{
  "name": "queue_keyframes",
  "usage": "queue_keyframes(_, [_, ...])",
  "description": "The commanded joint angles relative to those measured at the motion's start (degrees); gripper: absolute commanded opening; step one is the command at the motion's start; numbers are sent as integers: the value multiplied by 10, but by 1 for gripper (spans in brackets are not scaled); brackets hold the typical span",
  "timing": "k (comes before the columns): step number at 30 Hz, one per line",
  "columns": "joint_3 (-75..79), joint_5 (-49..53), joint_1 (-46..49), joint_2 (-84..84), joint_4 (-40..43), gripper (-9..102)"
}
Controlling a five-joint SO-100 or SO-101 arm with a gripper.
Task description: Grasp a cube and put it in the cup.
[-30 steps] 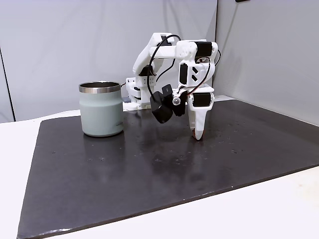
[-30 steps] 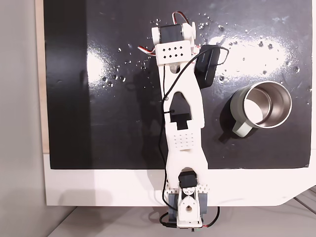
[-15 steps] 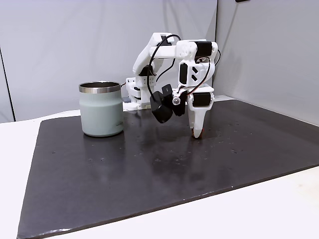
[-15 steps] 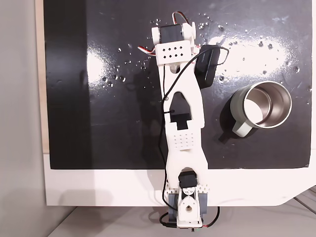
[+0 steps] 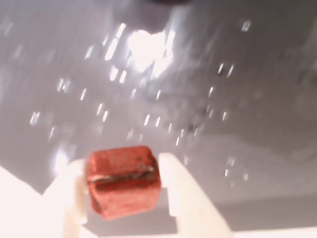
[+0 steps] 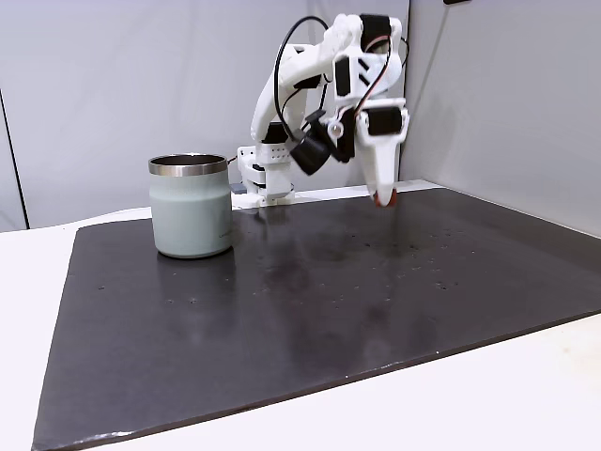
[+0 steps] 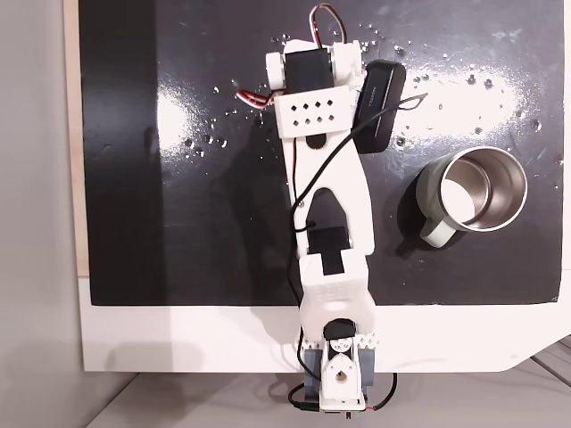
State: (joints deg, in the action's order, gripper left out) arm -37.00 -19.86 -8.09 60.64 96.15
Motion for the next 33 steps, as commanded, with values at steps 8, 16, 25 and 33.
queue_keyframes(8, [-59, 4, -16, 233, -47, 6])
queue_keyframes(16, [-114, 10, -14, 324, -68, 5])
queue_keyframes(25, [-127, 26, 32, 357, -66, 5])
queue_keyframes(33, [-93, 68, 167, 367, -24, 4])
